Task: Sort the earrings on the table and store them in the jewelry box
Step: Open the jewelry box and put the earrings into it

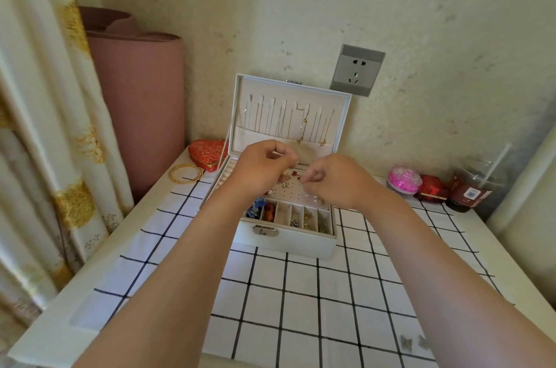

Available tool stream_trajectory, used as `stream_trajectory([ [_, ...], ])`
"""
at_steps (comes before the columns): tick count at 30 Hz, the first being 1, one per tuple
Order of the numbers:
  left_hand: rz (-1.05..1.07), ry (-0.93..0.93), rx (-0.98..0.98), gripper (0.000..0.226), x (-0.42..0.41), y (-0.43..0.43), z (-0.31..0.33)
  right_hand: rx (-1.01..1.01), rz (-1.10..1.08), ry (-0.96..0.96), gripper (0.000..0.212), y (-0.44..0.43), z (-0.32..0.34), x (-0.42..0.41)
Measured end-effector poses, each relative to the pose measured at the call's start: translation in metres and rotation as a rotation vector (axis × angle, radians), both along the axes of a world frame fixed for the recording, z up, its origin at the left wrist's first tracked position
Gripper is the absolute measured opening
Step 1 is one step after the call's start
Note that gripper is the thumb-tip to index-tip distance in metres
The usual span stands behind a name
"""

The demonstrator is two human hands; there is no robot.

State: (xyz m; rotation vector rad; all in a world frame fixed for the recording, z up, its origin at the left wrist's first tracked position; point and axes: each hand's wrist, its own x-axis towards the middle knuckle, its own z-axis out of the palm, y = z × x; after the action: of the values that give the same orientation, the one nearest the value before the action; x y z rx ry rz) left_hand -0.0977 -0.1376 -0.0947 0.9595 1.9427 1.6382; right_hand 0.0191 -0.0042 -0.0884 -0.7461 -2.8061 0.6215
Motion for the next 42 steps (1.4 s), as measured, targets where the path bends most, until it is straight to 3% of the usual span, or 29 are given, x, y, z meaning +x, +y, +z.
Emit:
stream_trajectory([
  [6,-0.004,-0.238,0.037,0.013,0.01,0.001,0.004,-0.342,0.013,0.432,0.025,-0.005,0.016,0.01],
  [11,-0.065,-0.374,0.039,0.018,0.02,0.004,0.003,-0.333,-0.058,0.591,0.02,-0.01,0.01,0.019],
  [16,-0.09,-0.352,0.014,0.017,0.025,0.0,0.003,-0.412,-0.041,0.655,0.009,-0.016,0.007,0.026],
  [26,-0.043,0.05,-0.03,0.016,0.031,-0.016,-0.005,-0.382,-0.007,0.593,0.009,-0.021,-0.006,0.028],
  [28,-0.039,0.263,-0.101,0.015,0.026,-0.019,-0.009,-0.294,-0.041,0.575,0.006,-0.018,-0.012,0.028],
  [30,-0.007,0.594,-0.253,0.021,0.022,-0.022,-0.018,-0.079,-0.092,0.463,0.004,-0.014,-0.021,0.03],
  [32,-0.033,0.788,-0.348,0.027,0.019,-0.024,-0.027,0.121,-0.104,0.323,0.006,-0.015,-0.03,0.032],
  [36,-0.084,0.914,-0.413,0.038,0.019,-0.022,-0.036,0.31,-0.068,0.224,0.011,-0.017,-0.038,0.029],
  [42,-0.09,0.922,-0.436,0.041,0.016,-0.018,-0.041,0.415,-0.059,0.208,0.013,-0.018,-0.039,0.025],
])
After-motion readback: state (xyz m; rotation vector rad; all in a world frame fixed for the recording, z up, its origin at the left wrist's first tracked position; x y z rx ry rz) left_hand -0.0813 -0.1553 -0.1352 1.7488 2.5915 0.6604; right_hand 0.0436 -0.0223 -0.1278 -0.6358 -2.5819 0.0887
